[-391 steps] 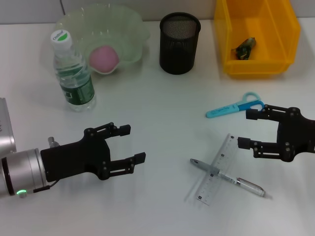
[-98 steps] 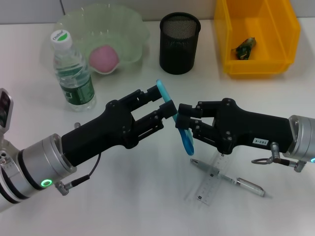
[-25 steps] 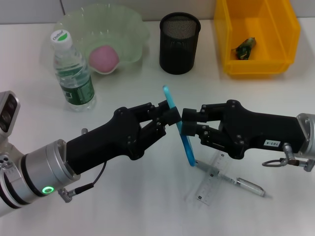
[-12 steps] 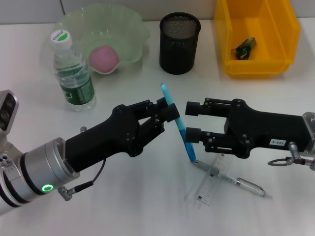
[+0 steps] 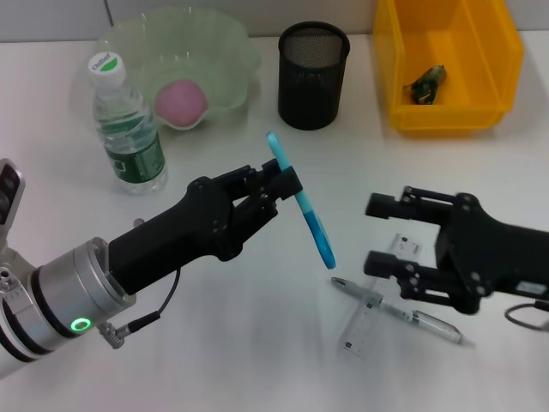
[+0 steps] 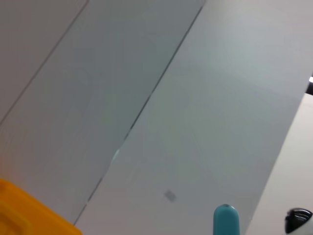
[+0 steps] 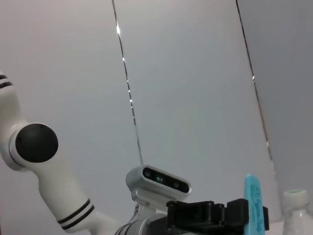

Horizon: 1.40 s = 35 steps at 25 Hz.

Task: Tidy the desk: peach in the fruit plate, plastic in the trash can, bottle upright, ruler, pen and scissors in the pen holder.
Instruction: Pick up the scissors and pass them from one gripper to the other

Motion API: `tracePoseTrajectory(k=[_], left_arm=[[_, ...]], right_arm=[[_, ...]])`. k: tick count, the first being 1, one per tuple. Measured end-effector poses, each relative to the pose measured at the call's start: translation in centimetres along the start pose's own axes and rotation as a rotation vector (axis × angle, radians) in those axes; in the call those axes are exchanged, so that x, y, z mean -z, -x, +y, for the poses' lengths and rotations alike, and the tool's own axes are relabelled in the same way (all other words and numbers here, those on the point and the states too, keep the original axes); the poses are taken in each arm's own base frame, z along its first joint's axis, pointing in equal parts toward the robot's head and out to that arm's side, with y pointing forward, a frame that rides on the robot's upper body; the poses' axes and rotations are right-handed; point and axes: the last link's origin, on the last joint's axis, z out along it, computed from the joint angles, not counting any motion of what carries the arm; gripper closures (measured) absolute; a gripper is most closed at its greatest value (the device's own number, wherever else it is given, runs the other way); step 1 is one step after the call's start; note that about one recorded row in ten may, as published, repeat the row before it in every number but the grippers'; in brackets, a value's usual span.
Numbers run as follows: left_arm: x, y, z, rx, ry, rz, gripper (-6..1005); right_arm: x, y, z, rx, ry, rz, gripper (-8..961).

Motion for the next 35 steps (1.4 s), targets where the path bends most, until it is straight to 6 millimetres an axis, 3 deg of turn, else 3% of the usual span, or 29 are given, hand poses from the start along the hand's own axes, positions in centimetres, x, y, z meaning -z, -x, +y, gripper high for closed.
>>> tracePoseTrajectory(k=[14, 27, 35], left_arm=[[1.0, 0.3, -0.7, 0.112, -0.134, 0.086, 783], [0.2, 0.5, -1.9, 0.298, -0.206, 0.117, 782], [0.0, 0.5, -2.4, 0.413, -0.225, 0.130, 782]], right_arm=[[1.2, -2.6, 2.5, 0.135, -0.138, -0.045, 307], [0.0, -5.1, 3.0, 0.225, -0.343, -0.063, 306], [-1.9, -6.2, 3.3, 0.299, -0.408, -0.036, 308]])
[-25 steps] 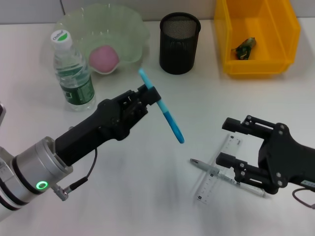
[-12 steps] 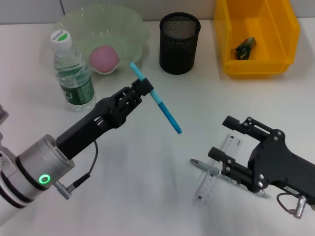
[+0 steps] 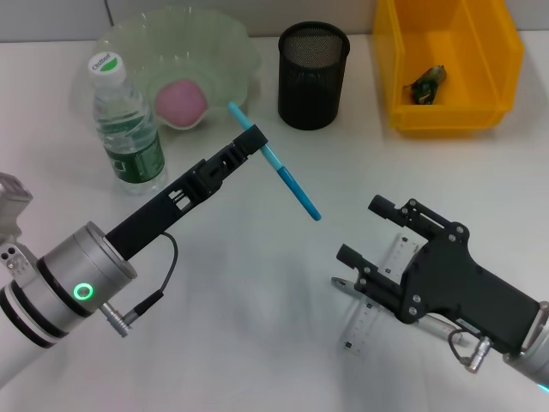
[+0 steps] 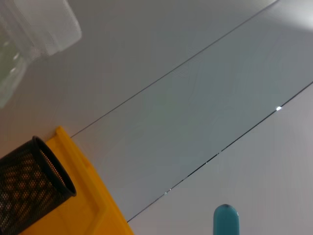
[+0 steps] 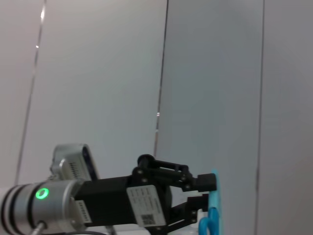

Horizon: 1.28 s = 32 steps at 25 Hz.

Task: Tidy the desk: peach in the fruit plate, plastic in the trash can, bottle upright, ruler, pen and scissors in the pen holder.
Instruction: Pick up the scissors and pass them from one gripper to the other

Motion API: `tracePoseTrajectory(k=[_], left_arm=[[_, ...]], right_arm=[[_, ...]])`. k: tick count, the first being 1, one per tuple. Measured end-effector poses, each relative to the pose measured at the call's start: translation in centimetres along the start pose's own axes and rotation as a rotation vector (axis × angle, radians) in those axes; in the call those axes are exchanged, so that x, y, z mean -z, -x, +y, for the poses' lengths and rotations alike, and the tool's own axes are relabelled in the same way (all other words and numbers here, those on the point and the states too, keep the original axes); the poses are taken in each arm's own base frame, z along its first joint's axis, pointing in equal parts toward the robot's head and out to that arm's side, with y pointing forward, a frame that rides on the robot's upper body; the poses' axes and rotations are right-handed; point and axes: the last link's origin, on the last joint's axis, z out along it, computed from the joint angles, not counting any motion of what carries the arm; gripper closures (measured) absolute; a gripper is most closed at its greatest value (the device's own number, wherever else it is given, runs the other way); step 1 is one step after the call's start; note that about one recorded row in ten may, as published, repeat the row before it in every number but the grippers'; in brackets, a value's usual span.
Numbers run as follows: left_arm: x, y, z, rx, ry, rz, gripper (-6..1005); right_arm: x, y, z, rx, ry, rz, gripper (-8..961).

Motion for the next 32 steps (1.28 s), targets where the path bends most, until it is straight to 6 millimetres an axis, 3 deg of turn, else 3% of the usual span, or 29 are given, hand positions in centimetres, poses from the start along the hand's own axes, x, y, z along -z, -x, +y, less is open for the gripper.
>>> tracePoseTrajectory(k=[22, 32], left_arm=[[0.8, 0.4, -0.7, 0.254, -0.079, 0.129, 782], [0.7, 0.7, -1.1, 0.290, -0.108, 0.135, 782]], right_arm=[[-2.9, -0.2, 0.2, 0.135, -0.031, 0.009, 315], [-4.2, -0.4, -0.3, 0.208, -0.036, 0.024, 317]])
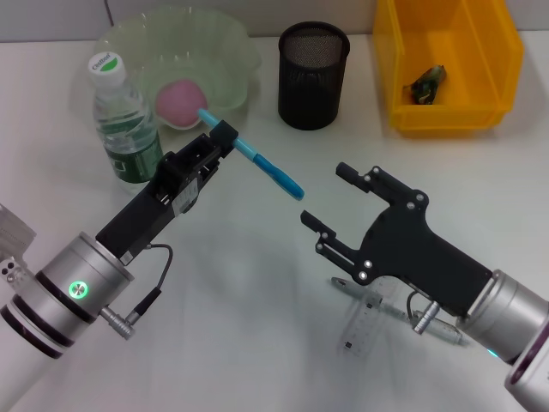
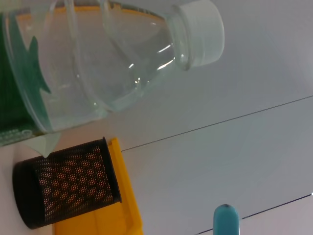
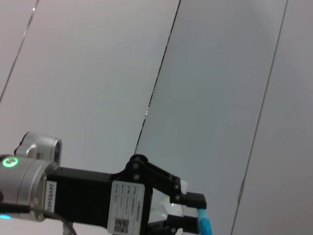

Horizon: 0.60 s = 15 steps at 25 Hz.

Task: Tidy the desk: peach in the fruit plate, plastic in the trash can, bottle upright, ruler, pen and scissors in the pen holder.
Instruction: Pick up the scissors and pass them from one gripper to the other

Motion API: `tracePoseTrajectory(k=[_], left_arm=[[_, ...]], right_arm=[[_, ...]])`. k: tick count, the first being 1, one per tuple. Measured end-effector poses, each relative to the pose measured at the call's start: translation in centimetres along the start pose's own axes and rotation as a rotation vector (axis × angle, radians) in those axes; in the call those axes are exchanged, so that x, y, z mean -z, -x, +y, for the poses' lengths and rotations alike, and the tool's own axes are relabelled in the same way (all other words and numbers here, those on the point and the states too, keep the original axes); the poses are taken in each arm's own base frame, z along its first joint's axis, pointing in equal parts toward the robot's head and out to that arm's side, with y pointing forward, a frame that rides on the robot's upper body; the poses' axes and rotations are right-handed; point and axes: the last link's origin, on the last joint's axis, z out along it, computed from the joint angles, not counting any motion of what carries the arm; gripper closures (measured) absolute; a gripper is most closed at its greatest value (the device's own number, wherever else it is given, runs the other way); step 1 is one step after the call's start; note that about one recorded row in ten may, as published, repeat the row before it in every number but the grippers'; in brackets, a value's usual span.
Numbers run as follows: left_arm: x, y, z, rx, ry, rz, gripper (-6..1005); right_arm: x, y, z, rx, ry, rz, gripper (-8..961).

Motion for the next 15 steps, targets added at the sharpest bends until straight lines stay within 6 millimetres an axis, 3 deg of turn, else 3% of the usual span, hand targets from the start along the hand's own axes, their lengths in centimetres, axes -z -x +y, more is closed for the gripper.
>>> tracePoseTrajectory(k=[15], left_arm=[[-0.8, -0.1, 0.0, 0.025, -0.008, 0.007, 783]], right_arm=[[-1.3, -0.4, -0.3, 0.089, 0.031, 0.034, 318]])
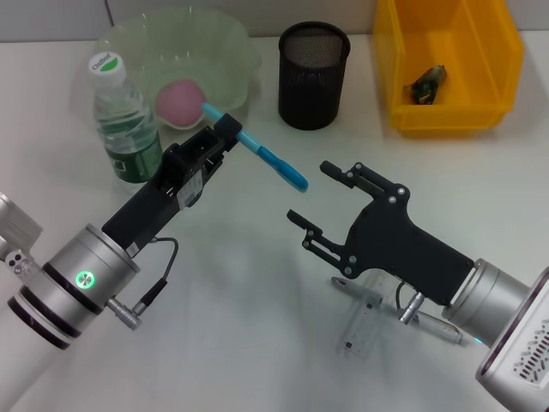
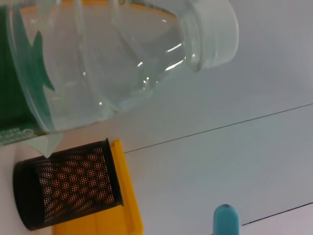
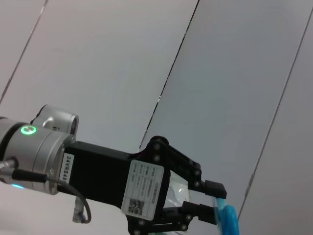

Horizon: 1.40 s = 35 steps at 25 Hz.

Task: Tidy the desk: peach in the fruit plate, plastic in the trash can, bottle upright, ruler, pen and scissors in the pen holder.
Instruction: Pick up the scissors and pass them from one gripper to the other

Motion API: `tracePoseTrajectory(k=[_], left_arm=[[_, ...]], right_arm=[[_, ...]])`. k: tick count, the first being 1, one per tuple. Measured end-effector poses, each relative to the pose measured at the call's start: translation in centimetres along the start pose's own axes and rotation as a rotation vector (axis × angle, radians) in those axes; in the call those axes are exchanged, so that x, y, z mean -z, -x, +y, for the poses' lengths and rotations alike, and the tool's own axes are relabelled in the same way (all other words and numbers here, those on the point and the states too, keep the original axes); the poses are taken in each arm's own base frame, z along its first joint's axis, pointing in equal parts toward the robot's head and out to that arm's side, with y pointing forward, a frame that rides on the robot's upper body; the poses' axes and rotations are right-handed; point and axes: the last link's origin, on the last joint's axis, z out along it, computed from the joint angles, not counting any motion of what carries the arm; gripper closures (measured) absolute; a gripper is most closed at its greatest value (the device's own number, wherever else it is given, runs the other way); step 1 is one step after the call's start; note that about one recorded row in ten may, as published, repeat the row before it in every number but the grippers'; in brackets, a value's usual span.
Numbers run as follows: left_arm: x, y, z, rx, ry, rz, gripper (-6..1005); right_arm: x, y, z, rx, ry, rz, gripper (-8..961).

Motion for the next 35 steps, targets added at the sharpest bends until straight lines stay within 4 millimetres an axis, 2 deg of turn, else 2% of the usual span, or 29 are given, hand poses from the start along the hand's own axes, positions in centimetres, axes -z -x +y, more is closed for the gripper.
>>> tracePoseTrajectory(k=[32, 35], left_arm=[[-0.5, 0.6, 0.1, 0.045, -0.001, 0.021, 782], [-0.4, 0.6, 0.1, 0.049, -0.003, 0.024, 782]], right_arm=[[-2.0, 0.1, -1.0, 0.029, 0.016, 0.000, 327], [-2.0, 0.1, -1.0, 0.030, 0.016, 0.000, 430]])
